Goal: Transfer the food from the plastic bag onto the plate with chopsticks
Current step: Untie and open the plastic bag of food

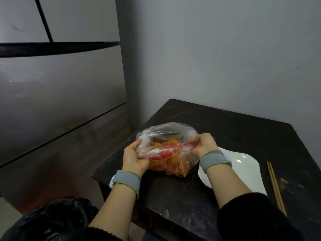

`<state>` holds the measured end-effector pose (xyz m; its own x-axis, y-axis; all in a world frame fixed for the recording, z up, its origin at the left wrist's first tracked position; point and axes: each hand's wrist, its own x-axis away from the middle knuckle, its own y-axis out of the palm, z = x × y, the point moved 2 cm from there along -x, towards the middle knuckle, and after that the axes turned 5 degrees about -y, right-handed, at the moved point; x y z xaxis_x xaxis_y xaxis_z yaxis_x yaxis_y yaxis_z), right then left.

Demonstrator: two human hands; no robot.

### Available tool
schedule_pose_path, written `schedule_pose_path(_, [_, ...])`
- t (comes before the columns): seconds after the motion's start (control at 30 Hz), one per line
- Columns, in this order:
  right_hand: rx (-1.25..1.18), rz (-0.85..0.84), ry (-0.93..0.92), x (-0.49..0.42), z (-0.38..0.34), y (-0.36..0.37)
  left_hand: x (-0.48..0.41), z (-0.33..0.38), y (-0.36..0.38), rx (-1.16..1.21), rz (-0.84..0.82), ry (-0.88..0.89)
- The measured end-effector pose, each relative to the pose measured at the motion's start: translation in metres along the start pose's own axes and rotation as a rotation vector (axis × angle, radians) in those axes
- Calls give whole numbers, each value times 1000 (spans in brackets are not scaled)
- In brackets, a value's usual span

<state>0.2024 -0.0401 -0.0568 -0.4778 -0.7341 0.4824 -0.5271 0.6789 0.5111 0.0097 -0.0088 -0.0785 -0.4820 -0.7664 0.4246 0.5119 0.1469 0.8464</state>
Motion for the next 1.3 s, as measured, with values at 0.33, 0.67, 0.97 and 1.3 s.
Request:
schedule_pose_path(0.33, [157, -151, 118, 8, -7, -2, -6, 18, -14, -74, 35, -57])
schedule_pose_path(0.67, [1157, 93, -623, -4, -40, -4, -6, 65, -16, -1062, 525, 368])
schedule_pose_path(0.97, [1816, -114, -768, -3, -21, 24, -11, 57, 46, -2088, 190, 685])
schedule_pose_path(1.3, [509, -147, -131, -47, -13, 27, -40, 66, 37, -1287, 313, 213])
